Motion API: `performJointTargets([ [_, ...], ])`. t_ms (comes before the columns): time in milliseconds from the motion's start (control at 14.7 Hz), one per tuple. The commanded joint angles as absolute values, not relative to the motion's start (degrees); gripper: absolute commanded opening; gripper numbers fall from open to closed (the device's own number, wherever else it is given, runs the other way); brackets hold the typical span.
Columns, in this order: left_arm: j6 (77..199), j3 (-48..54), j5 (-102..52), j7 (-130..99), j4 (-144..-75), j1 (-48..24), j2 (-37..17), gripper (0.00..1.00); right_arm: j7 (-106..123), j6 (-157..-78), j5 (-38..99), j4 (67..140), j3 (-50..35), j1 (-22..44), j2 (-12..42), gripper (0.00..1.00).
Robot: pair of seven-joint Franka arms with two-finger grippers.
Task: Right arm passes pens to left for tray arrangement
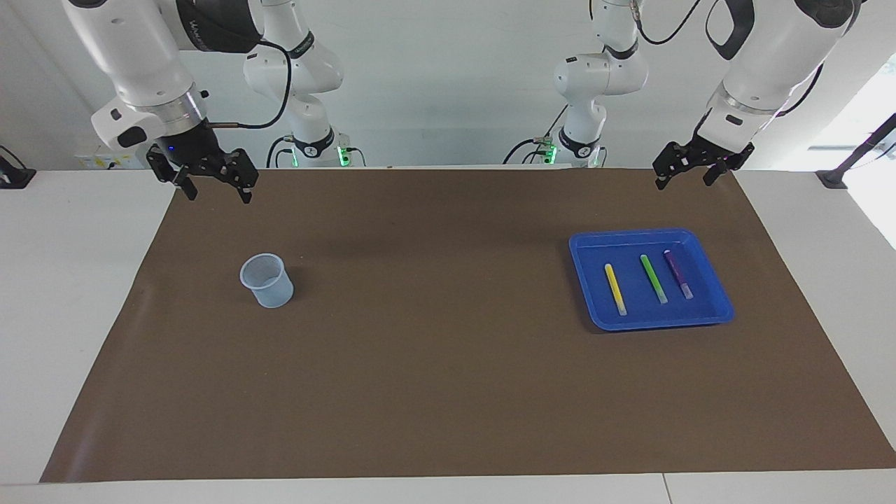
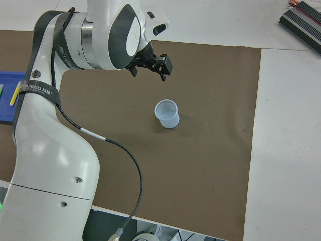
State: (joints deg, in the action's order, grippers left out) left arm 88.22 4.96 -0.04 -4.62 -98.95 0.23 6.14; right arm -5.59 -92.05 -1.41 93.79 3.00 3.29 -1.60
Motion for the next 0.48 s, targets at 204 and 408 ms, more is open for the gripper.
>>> performJointTargets([
  [204,86.75,4.92,-0.44,-5.19,-97.3,-0.35,5.45,1.0,-4.48,-91.41,-1.05,94.66,2.72,2.55,-2.37,1.0],
  [408,86.84,4.92,-0.53,-5.27,-97.29,-0.35,5.45,1.0,-4.48,-91.58,-1.05,94.57,2.72,2.55,-2.37,1.0],
])
